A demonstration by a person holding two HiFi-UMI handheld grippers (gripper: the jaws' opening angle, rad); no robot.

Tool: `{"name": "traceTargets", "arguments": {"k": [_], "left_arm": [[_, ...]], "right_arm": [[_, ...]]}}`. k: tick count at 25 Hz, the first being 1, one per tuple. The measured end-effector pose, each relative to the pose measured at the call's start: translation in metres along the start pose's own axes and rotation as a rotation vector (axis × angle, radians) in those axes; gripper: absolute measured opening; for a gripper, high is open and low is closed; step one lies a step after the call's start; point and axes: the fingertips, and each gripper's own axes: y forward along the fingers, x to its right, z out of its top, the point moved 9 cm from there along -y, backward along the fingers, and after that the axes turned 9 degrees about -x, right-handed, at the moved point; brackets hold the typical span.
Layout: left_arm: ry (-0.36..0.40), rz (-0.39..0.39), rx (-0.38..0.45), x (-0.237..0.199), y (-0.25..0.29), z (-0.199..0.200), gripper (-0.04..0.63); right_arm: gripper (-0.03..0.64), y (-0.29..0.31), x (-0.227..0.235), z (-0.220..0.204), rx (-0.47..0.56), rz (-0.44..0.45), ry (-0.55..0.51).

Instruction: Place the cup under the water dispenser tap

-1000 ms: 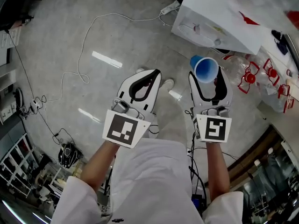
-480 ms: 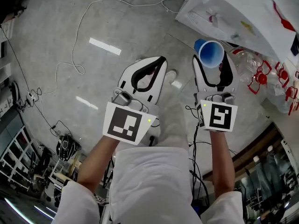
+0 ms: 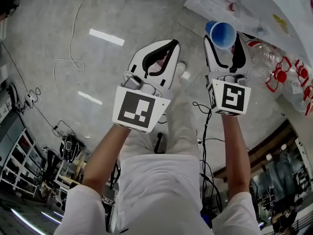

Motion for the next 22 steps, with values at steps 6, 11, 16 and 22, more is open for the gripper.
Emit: {"name": "traceTargets", "arguments": {"k": [6, 11, 16, 22], "left_arm": [[0.005, -0.007, 0.01, -0.007, 0.028, -0.018, 0.008], [0.009, -0.013, 0.005, -0.013, 0.047, -0.027, 0.008], [0.018, -0.012, 0.013, -0.017, 0.064, -0.032, 0.007], [0.025, -0.027, 0.0, -0.021, 0.081, -0.036, 0.008]], "right_arm": [[0.348, 0.025, 0.011, -0.026, -0.023, -0.034, 0.032], [0.348, 0.048, 0.021, -0.045, -0.033, -0.054, 0.055], [0.348, 0.07, 0.027, -0.058, -0.035, -0.074, 0.059], [0.348, 0.092, 0.035, -0.067, -0.034, -0.093, 0.045]]}}
